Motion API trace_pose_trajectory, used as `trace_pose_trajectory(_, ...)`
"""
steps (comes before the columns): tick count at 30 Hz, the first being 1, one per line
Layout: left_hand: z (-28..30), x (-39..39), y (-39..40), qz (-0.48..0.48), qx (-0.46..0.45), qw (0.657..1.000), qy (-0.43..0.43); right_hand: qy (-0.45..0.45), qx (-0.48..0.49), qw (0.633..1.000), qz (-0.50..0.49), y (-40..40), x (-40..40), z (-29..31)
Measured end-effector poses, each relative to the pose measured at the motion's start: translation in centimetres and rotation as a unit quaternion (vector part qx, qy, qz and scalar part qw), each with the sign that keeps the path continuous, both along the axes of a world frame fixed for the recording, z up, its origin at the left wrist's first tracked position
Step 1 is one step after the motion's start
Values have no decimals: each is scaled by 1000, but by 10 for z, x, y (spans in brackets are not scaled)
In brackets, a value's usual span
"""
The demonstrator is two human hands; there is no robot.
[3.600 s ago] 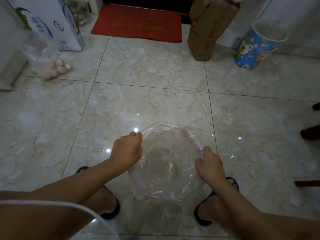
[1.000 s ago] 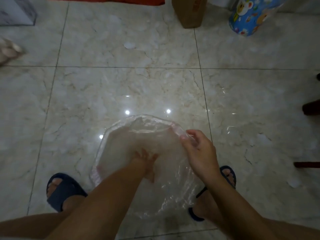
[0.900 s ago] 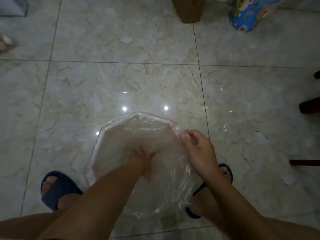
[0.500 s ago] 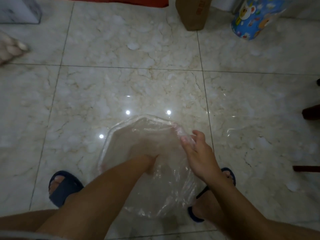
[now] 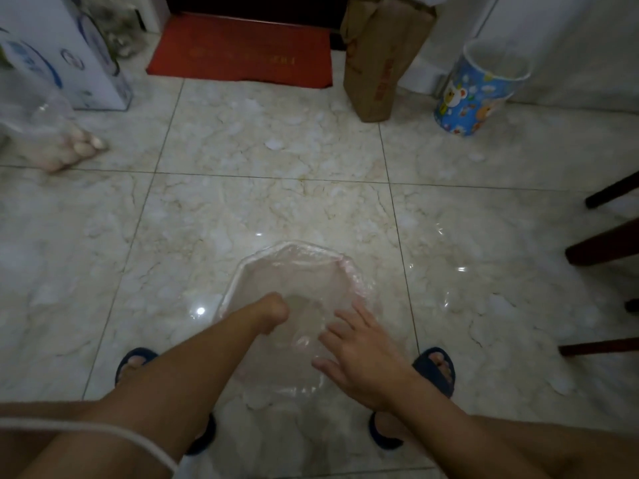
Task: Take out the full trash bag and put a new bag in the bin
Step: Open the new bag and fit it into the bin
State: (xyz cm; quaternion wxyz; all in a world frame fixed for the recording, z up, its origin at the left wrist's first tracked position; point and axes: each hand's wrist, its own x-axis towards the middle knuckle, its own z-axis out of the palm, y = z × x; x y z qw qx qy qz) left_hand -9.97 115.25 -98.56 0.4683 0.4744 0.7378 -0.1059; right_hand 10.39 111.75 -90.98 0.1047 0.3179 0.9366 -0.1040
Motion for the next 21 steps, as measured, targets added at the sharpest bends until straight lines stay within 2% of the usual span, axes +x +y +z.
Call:
trace_pose_trajectory(2,15,4,-1,-4,43,999,-25,-103,-16,994,17,-3,5,-6)
trace_pose_trajectory(5,49,8,-12,-93,117,988,-47,-117,-11,992,52,0,3,-7)
trace_pose_trajectory(7,73,8,-29,-163,179,969,-42,-51,-23,998,31,5,1,-3)
trace_pose_trajectory(9,95,7,-52,-210,225,951,-37,96,8,993,-64,7,2,4)
trace_pose_trajectory(10,101,7,-65,-232,230,945,-28,163,32,976,-138,7,3,9)
trace_pose_trajectory(12,103,10,-91,-292,224,930,4,223,26,928,-298,5,7,13)
trace_pose_trajectory(13,99,13,-103,-328,224,917,21,239,-13,892,-384,4,10,12)
trace_pose_trajectory(14,93,15,-112,-364,222,904,38,253,-75,838,-477,4,12,11)
trace_pose_trajectory(16,78,20,-124,-417,210,882,70,284,-226,674,-644,6,16,6)
trace_pose_trajectory(17,72,22,-128,-430,208,875,81,290,-302,588,-692,5,19,1)
trace_pose_trajectory(18,66,24,-132,-434,212,871,89,292,-374,520,-710,3,21,-4)
trace_pose_trajectory(19,63,25,-135,-434,216,870,94,293,-432,473,-710,-1,23,-9)
trace_pose_trajectory(20,61,26,-137,-432,220,870,95,295,-469,442,-706,-6,24,-12)
trace_pose_trajectory(21,59,26,-137,-428,222,871,92,297,-487,426,-702,-12,23,-14)
